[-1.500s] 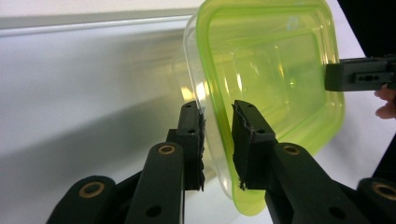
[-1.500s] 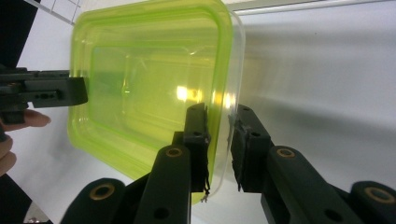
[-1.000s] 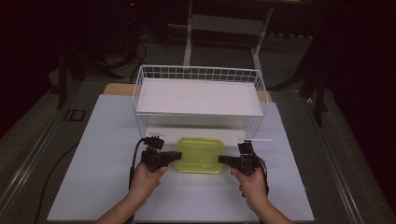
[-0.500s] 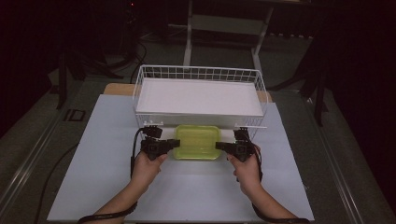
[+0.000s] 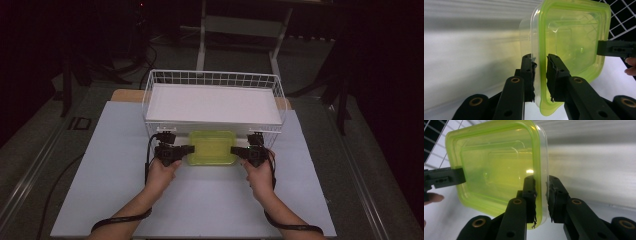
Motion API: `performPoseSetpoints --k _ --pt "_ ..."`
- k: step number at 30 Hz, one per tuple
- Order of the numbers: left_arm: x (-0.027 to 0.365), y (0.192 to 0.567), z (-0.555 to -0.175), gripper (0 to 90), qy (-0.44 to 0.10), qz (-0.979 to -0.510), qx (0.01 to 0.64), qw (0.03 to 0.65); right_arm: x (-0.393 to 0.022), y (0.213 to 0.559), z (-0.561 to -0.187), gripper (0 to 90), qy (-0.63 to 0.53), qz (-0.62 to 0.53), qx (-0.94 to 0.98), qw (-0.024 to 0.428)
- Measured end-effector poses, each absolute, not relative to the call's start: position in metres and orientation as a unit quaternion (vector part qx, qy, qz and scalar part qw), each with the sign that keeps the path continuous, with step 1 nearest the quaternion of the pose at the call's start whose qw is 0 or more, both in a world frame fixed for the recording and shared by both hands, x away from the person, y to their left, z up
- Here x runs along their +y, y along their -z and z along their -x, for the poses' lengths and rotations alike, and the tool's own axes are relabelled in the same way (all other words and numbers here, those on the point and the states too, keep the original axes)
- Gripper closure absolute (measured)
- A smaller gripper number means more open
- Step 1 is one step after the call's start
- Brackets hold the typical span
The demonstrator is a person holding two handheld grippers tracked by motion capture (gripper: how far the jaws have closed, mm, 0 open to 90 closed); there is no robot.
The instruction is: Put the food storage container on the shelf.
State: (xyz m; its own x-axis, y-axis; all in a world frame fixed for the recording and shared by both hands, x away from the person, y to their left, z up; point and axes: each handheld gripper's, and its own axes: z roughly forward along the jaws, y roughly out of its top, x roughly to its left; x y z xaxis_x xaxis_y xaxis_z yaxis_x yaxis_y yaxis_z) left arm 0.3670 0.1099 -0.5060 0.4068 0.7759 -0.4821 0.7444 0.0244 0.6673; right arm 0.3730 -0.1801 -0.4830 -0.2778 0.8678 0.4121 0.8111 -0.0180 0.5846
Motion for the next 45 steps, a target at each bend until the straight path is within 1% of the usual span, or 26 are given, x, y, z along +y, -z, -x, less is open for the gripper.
performPoseSetpoints --k 4,5,7,11,12,16,17,19,20,21,22,23,24,25,26,27,28,29,31,33,35,37,41,44,45 --pt "0.111 0.508 -0.372 76.7 -0.009 -0.691 0.541 0.479 -0.179 0.485 -0.376 77.1 -0.383 -0.605 0.697 0.04" --pt "0.11 0.508 -0.373 76.6 -0.011 -0.691 0.539 0.482 -0.183 0.489 -0.38 76.9 -0.396 -0.587 0.704 0.059" --pt "0.111 0.509 -0.375 74.9 -0.018 -0.697 0.531 0.482 -0.181 0.487 -0.38 76.4 -0.392 -0.598 0.697 0.051" --pt "0.111 0.512 -0.377 72.3 -0.028 -0.698 0.523 0.488 -0.18 0.489 -0.381 72.6 -0.395 -0.599 0.694 0.059" --pt "0.109 0.513 -0.379 71.2 -0.037 -0.699 0.523 0.487 -0.181 0.489 -0.382 70.9 -0.394 -0.602 0.692 0.062" --pt "0.107 0.517 -0.38 66.5 -0.05 -0.695 0.523 0.49 -0.18 0.492 -0.383 68.5 -0.399 -0.608 0.684 0.053" --pt "0.106 0.52 -0.381 64.8 -0.052 -0.692 0.523 0.495 -0.181 0.492 -0.384 66.4 -0.397 -0.607 0.686 0.063" --pt "0.106 0.521 -0.381 62.1 -0.053 -0.687 0.526 0.499 -0.182 0.493 -0.385 63.5 -0.397 -0.604 0.688 0.068" --pt "0.106 0.521 -0.381 59.4 -0.053 -0.687 0.526 0.499 -0.182 0.493 -0.385 63.5 -0.397 -0.604 0.688 0.068" --pt "0.106 0.521 -0.381 56.9 -0.058 -0.69 0.522 0.498 -0.182 0.493 -0.385 60.7 -0.401 -0.599 0.69 0.07" --pt "0.106 0.52 -0.38 56.8 -0.059 -0.694 0.517 0.498 -0.181 0.493 -0.384 58.9 -0.403 -0.595 0.692 0.069" --pt "0.106 0.52 -0.379 56.3 -0.062 -0.695 0.515 0.498 -0.183 0.494 -0.386 56.2 -0.41 -0.574 0.703 0.093" --pt "0.106 0.52 -0.379 53.9 -0.062 -0.695 0.515 0.498 -0.182 0.493 -0.384 54.8 -0.408 -0.577 0.702 0.089" --pt "0.105 0.519 -0.378 53.9 -0.067 -0.696 0.514 0.497 -0.181 0.492 -0.382 52.7 -0.405 -0.574 0.706 0.088" --pt "0.105 0.518 -0.377 53.9 -0.063 -0.694 0.514 0.5 -0.181 0.492 -0.382 52.7 -0.405 -0.574 0.706 0.088" --pt "0.106 0.517 -0.375 53.9 -0.061 -0.695 0.515 0.499 -0.182 0.492 -0.382 50.4 -0.408 -0.56 0.714 0.101" --pt "0.107 0.517 -0.373 53.4 -0.066 -0.696 0.514 0.498 -0.182 0.491 -0.379 50.1 -0.408 -0.556 0.716 0.104" --pt "0.11 0.515 -0.37 52.4 -0.067 -0.697 0.511 0.499 -0.181 0.488 -0.374 47.9 -0.406 -0.552 0.721 0.108" --pt "0.112 0.515 -0.368 52.3 -0.07 -0.698 0.509 0.499 -0.182 0.488 -0.373 47.9 -0.406 -0.547 0.723 0.112" --pt "0.114 0.512 -0.362 49.7 -0.078 -0.7 0.505 0.499 -0.182 0.482 -0.364 47.9 -0.409 -0.538 0.728 0.116" --pt "0.116 0.509 -0.356 49.6 -0.08 -0.707 0.495 0.499 -0.182 0.481 -0.361 47.9 -0.41 -0.536 0.729 0.113" --pt "0.117 0.507 -0.348 49.7 -0.094 -0.711 0.496 0.489 -0.182 0.477 -0.352 47.9 -0.413 -0.528 0.733 0.113" --pt "0.123 0.503 -0.336 49.5 -0.082 -0.709 0.492 0.498 -0.177 0.472 -0.336 49.2 -0.418 -0.513 0.743 0.106" --pt "0.127 0.5 -0.327 42.6 -0.073 -0.709 0.482 0.509 -0.171 0.472 -0.324 56.7 -0.413 -0.504 0.752 0.096" --pt "0.129 0.5 -0.324 39.2 -0.061 -0.711 0.47 0.52 -0.169 0.473 -0.322 62.9 -0.41 -0.505 0.754 0.091"
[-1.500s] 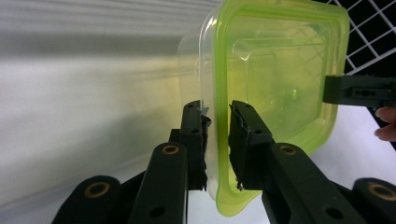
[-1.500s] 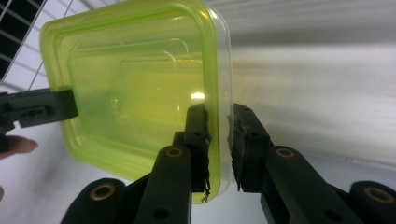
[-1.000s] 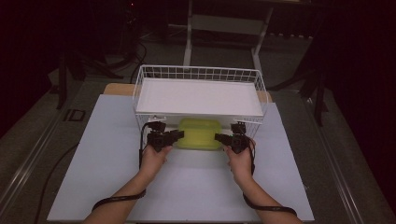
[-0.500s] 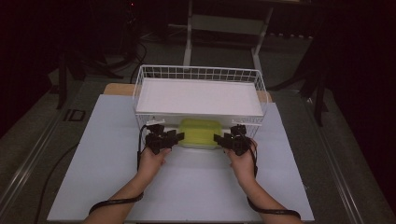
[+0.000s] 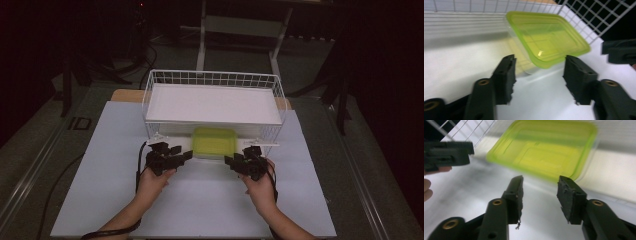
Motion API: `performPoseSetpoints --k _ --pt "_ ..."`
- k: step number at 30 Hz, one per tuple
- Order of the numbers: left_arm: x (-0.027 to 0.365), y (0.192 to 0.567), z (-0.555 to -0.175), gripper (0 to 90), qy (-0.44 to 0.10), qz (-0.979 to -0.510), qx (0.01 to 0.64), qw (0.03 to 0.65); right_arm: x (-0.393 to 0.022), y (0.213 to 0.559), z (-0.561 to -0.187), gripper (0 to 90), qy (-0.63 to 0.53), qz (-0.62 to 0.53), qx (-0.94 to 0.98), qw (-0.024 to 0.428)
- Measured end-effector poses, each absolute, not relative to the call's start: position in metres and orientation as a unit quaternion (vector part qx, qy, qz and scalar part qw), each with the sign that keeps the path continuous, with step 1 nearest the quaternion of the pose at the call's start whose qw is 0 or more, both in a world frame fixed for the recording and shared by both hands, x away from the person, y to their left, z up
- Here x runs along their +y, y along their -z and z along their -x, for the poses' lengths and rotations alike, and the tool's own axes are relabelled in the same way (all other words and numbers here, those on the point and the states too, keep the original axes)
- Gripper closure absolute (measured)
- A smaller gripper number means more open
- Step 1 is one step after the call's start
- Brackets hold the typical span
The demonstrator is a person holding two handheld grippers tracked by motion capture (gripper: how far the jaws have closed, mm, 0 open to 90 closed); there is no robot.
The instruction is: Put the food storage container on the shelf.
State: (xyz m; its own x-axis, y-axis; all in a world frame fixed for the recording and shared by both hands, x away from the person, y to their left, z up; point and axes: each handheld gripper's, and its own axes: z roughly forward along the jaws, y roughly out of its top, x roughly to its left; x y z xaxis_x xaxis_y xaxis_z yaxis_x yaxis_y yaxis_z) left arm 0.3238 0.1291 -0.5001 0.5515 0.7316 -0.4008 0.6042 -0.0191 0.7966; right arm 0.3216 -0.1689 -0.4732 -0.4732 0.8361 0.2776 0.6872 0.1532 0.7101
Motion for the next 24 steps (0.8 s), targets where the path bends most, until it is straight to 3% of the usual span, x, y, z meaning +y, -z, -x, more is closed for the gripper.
performPoseSetpoints --k 1,5,8,13,24 --pt "0.131 0.5 -0.322 35.2 -0.056 -0.715 0.459 0.525 -0.167 0.475 -0.319 66.7 -0.409 -0.504 0.756 0.085" --pt "0.133 0.498 -0.309 32.9 -0.054 -0.713 0.445 0.539 -0.158 0.482 -0.315 79.6 -0.4 -0.496 0.767 0.083" --pt "0.134 0.499 -0.3 21.8 -0.056 -0.715 0.446 0.536 -0.151 0.487 -0.315 89.8 -0.385 -0.488 0.778 0.09" --pt "0.136 0.505 -0.291 1.1 -0.072 -0.729 0.426 0.53 -0.143 0.496 -0.319 90.0 -0.377 -0.487 0.783 0.083" --pt "0.136 0.511 -0.286 1.0 -0.104 -0.729 0.419 0.53 -0.124 0.512 -0.338 90.0 -0.372 -0.49 0.783 0.088"
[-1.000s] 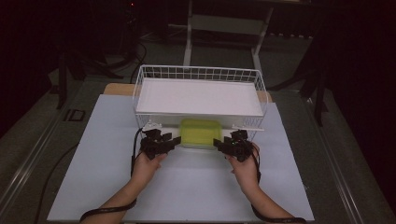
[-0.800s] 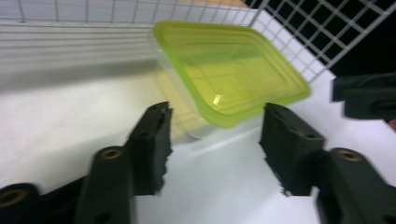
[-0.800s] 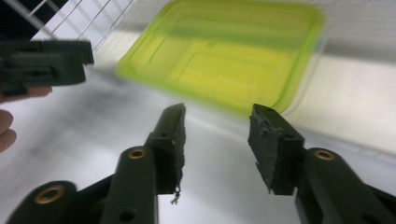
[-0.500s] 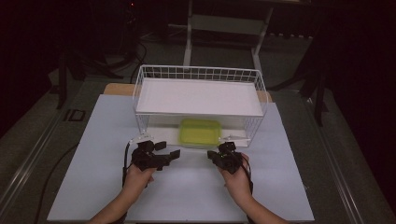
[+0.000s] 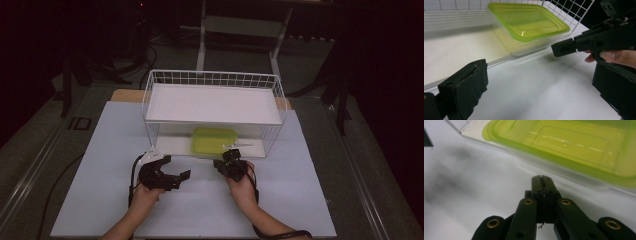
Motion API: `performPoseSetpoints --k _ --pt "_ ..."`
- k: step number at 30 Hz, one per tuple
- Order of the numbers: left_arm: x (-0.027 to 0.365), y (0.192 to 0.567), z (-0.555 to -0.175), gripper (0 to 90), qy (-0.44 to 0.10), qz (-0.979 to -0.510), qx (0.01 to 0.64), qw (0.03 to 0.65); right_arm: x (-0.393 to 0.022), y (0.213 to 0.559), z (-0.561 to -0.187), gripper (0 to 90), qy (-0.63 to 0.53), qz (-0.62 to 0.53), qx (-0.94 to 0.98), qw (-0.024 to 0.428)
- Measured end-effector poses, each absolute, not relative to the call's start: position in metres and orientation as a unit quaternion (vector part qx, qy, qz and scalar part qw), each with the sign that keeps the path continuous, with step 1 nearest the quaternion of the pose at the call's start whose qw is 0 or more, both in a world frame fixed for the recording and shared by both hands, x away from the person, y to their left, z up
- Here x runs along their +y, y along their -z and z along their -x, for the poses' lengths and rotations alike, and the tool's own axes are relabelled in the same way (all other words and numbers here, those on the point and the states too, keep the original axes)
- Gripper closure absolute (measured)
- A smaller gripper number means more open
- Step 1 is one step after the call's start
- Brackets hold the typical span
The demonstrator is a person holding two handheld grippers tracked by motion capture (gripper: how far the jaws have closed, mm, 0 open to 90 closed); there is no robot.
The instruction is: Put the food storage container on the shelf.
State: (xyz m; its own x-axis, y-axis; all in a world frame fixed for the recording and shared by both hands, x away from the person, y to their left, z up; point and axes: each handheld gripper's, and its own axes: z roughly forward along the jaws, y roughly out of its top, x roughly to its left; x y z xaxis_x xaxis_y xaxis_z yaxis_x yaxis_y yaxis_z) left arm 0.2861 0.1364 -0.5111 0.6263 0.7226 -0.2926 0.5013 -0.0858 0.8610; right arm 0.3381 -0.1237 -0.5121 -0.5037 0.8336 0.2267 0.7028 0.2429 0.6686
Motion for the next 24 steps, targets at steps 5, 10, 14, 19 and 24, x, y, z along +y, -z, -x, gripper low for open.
performPoseSetpoints --k 5,10,14,19,24 --pt "0.135 0.513 -0.285 1.0 -0.108 -0.733 0.417 0.527 -0.121 0.516 -0.351 90.0 -0.372 -0.497 0.779 0.093" --pt "0.137 0.515 -0.285 1.1 -0.104 -0.731 0.42 0.527 -0.12 0.517 -0.363 89.9 -0.375 -0.505 0.771 0.096" --pt "0.137 0.515 -0.284 1.1 -0.112 -0.73 0.419 0.529 -0.117 0.517 -0.369 89.9 -0.379 -0.503 0.77 0.104" --pt "0.136 0.515 -0.284 1.1 -0.111 -0.731 0.417 0.529 -0.116 0.518 -0.385 89.8 -0.385 -0.513 0.759 0.113" --pt "0.136 0.517 -0.284 1.1 -0.118 -0.735 0.411 0.526 -0.115 0.517 -0.393 89.7 -0.386 -0.517 0.755 0.115"
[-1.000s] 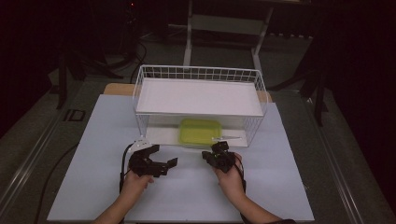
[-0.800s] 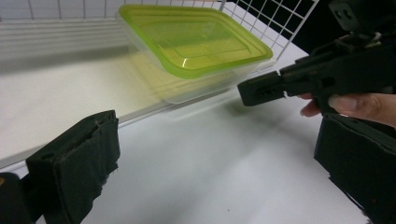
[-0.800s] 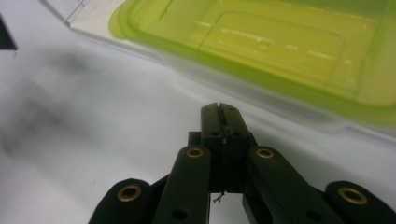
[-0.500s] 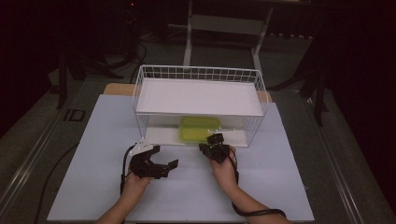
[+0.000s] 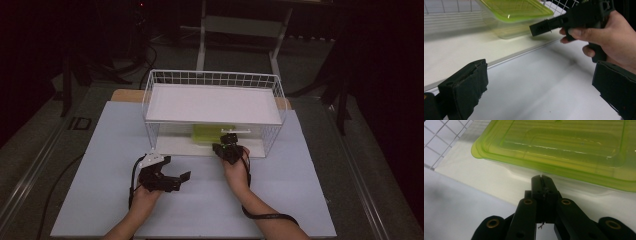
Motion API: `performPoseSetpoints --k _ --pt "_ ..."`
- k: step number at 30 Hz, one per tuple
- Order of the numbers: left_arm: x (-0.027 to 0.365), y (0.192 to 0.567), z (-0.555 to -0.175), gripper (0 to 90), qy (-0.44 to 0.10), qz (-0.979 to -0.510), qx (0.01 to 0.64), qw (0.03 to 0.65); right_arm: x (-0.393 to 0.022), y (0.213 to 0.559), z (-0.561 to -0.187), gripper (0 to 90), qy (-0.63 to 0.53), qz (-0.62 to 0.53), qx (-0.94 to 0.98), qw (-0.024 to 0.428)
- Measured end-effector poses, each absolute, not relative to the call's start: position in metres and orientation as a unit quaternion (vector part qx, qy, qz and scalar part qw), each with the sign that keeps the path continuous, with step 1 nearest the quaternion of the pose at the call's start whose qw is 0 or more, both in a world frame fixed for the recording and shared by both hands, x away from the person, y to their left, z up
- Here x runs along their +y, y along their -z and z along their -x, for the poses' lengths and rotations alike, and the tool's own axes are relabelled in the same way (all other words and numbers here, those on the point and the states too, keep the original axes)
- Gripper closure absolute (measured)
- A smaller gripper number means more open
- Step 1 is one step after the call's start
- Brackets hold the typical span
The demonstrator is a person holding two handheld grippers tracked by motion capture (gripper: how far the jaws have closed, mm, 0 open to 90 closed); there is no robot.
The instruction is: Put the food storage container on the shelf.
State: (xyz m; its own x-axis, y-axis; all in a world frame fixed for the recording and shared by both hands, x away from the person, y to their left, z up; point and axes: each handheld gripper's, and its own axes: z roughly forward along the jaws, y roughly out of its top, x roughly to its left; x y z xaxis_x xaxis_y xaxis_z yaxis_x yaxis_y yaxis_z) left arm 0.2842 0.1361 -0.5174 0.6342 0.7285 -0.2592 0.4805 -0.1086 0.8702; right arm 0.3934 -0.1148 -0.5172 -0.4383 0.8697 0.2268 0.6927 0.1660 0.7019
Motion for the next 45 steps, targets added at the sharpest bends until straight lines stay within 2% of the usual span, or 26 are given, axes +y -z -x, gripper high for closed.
performPoseSetpoints --k 2,3,5,17,23,24,25,27,31,32,33,35,37,42,45 --pt "0.136 0.518 -0.284 1.1 -0.123 -0.735 0.41 0.526 -0.114 0.516 -0.395 89.7 -0.383 -0.534 0.746 0.106" --pt "0.136 0.518 -0.284 1.1 -0.119 -0.733 0.409 0.53 -0.115 0.517 -0.399 89.7 -0.385 -0.52 0.752 0.127" --pt "0.135 0.518 -0.284 1.1 -0.121 -0.734 0.409 0.528 -0.115 0.518 -0.403 89.7 -0.389 -0.518 0.751 0.128" --pt "0.136 0.519 -0.283 1.1 -0.117 -0.734 0.409 0.529 -0.109 0.516 -0.407 89.5 -0.4 -0.522 0.744 0.119" --pt "0.138 0.516 -0.283 1.1 -0.121 -0.732 0.404 0.535 -0.111 0.515 -0.398 84.2 -0.402 -0.514 0.749 0.115" --pt "0.138 0.515 -0.283 1.1 -0.12 -0.729 0.404 0.539 -0.109 0.513 -0.392 83.4 -0.397 -0.528 0.745 0.095" --pt "0.138 0.515 -0.283 1.1 -0.118 -0.729 0.402 0.542 -0.111 0.513 -0.391 82.4 -0.403 -0.517 0.749 0.101" --pt "0.138 0.514 -0.283 1.1 -0.12 -0.731 0.4 0.54 -0.112 0.512 -0.385 78.0 -0.404 -0.511 0.752 0.098" --pt "0.138 0.512 -0.283 1.1 -0.114 -0.73 0.394 0.547 -0.115 0.508 -0.372 63.4 -0.404 -0.49 0.766 0.099" --pt "0.138 0.512 -0.283 1.1 -0.114 -0.73 0.394 0.547 -0.115 0.508 -0.372 63.4 -0.404 -0.49 0.766 0.099" --pt "0.138 0.509 -0.282 1.1 -0.112 -0.719 0.399 0.557 -0.116 0.507 -0.369 57.5 -0.405 -0.485 0.768 0.103" --pt "0.139 0.506 -0.282 1.1 -0.107 -0.711 0.398 0.57 -0.122 0.504 -0.361 37.9 -0.42 -0.467 0.771 0.106" --pt "0.138 0.502 -0.283 1.1 -0.109 -0.716 0.391 0.568 -0.125 0.502 -0.356 28.5 -0.429 -0.448 0.778 0.1" --pt "0.135 0.495 -0.284 1.1 -0.124 -0.725 0.372 0.565 -0.136 0.493 -0.35 24.1 -0.445 -0.441 0.774 0.088" --pt "0.134 0.493 -0.285 1.1 -0.113 -0.73 0.368 0.565 -0.142 0.49 -0.348 20.2 -0.455 -0.427 0.776 0.089"
